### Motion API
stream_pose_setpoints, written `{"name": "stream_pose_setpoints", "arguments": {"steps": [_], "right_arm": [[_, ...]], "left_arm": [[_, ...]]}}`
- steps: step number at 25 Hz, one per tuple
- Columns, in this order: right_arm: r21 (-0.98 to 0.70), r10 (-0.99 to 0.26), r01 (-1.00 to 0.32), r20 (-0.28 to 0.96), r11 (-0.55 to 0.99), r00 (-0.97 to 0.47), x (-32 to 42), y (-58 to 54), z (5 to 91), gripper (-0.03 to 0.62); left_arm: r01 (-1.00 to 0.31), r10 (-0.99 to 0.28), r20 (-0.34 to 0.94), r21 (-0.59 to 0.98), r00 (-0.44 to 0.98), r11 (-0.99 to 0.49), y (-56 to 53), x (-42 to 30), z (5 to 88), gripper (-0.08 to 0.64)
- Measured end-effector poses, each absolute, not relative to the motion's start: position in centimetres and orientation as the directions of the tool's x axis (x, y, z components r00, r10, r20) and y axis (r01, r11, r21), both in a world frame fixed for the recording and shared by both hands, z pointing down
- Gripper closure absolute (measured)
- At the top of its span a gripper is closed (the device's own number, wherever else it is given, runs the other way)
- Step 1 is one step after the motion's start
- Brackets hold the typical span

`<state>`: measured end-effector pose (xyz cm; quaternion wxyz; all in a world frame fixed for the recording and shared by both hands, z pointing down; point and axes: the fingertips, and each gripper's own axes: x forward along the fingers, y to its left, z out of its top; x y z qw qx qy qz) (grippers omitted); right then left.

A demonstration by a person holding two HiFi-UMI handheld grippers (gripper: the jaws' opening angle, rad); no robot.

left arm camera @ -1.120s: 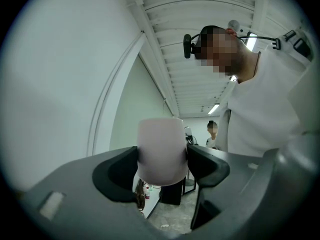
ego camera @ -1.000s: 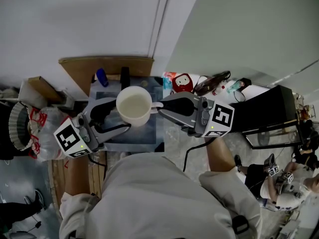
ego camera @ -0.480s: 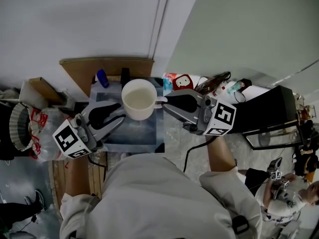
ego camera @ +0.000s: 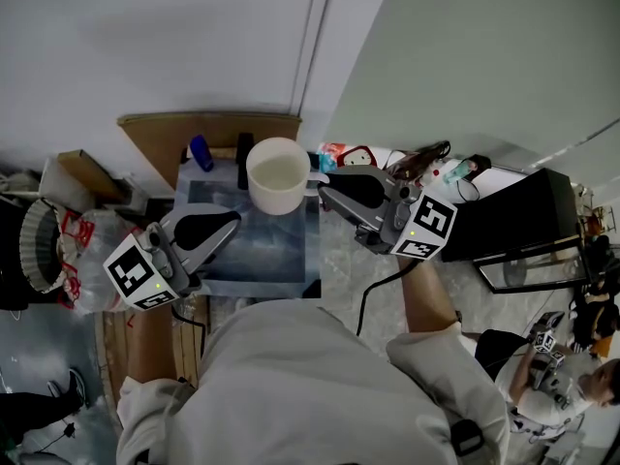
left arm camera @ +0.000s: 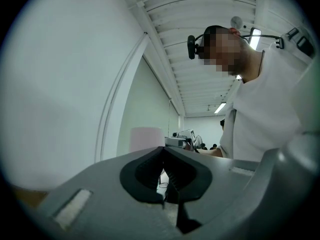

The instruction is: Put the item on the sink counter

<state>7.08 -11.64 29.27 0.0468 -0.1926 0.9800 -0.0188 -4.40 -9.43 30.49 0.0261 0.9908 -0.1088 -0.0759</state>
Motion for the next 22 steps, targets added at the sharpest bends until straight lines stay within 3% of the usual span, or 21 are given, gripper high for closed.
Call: {"name": "stream_pose_setpoints", "arguments": {"steps": [22], "right_arm": [[-0.076,-0.59,-0.587,-0.016,0.806,-0.807,10.1,-20.0,36.1,0.551]], "left_arm": [[-0.236,-0.242,-0.104,0.072,0.965,-0.969,-9.5,-4.5,30.9,0.554]]}}
